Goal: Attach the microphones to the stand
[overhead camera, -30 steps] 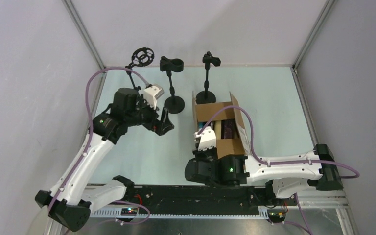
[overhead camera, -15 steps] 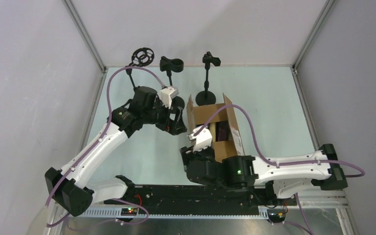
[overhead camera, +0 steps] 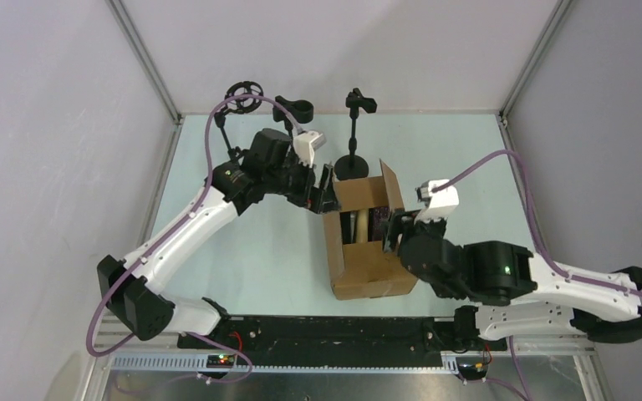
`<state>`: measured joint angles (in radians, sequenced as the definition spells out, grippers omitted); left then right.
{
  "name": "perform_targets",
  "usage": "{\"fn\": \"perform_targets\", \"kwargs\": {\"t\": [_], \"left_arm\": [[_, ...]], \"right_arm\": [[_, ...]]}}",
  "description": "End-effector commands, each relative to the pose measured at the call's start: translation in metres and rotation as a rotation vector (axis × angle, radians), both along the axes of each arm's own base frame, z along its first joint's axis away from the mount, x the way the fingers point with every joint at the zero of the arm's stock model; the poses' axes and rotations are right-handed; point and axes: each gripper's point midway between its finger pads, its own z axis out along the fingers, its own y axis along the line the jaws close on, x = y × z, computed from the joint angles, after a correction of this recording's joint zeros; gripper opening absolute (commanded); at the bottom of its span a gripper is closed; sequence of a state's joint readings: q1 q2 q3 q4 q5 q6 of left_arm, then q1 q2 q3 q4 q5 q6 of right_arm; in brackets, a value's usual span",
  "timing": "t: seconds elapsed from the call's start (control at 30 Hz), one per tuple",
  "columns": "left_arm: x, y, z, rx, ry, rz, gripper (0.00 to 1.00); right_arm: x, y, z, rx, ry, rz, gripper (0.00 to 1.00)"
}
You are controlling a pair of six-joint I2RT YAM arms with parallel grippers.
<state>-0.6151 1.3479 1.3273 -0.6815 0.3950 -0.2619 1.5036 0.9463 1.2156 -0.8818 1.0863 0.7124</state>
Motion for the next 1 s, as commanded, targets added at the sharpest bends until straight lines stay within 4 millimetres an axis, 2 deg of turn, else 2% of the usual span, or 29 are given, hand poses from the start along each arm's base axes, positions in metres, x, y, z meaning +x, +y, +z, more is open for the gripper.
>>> {"fn": "perform_targets", "kwargs": {"t": [0.0,0.1,0.27,0.43,0.53,0.63,0.67,0.77,0.8,0.97], "left_arm": [[-0.006,-0.026,0.019,-0.036,-0.039,-0.053,0.98],[-0.009,-0.042,0.003,0.011,-0.029,-0.086,0.98],[-0.004,-0.044,-0.028,0.104,-0.024,-0.077,0.98],[0.005,-0.018,-0.032,0.196,-0.128,-0.025,0.98],[0.001,-0.005,-0.022,0.204,-0.184,-0.009,0.98],[-0.002,0.008,-0.023,0.228,-0.207,0.009,0.97],[-0.004,0.011,-0.02,0.225,-0.219,0.013,0.96],[-0.006,0.018,-0.021,0.241,-0.238,0.015,0.8],[-0.005,0.019,-0.02,0.244,-0.242,0.015,0.72],[-0.007,0.021,-0.028,0.26,-0.236,0.007,0.54]], "right_arm": [[0.022,-0.033,-0.026,-0.089,0.105,-0.121,0.67],[0.028,-0.036,-0.038,-0.121,0.153,-0.137,0.69],[0.032,-0.028,-0.045,-0.145,0.171,-0.121,0.71],[0.039,-0.022,-0.061,-0.191,0.194,-0.117,0.71],[0.047,-0.019,-0.069,-0.215,0.207,-0.115,0.71],[0.056,-0.014,-0.071,-0.214,0.201,-0.115,0.71],[0.059,-0.014,-0.072,-0.223,0.203,-0.116,0.71],[0.07,-0.011,-0.073,-0.222,0.201,-0.118,0.71],[0.073,-0.009,-0.073,-0.223,0.197,-0.116,0.71],[0.085,-0.02,-0.088,-0.281,0.234,-0.167,0.69]]}}
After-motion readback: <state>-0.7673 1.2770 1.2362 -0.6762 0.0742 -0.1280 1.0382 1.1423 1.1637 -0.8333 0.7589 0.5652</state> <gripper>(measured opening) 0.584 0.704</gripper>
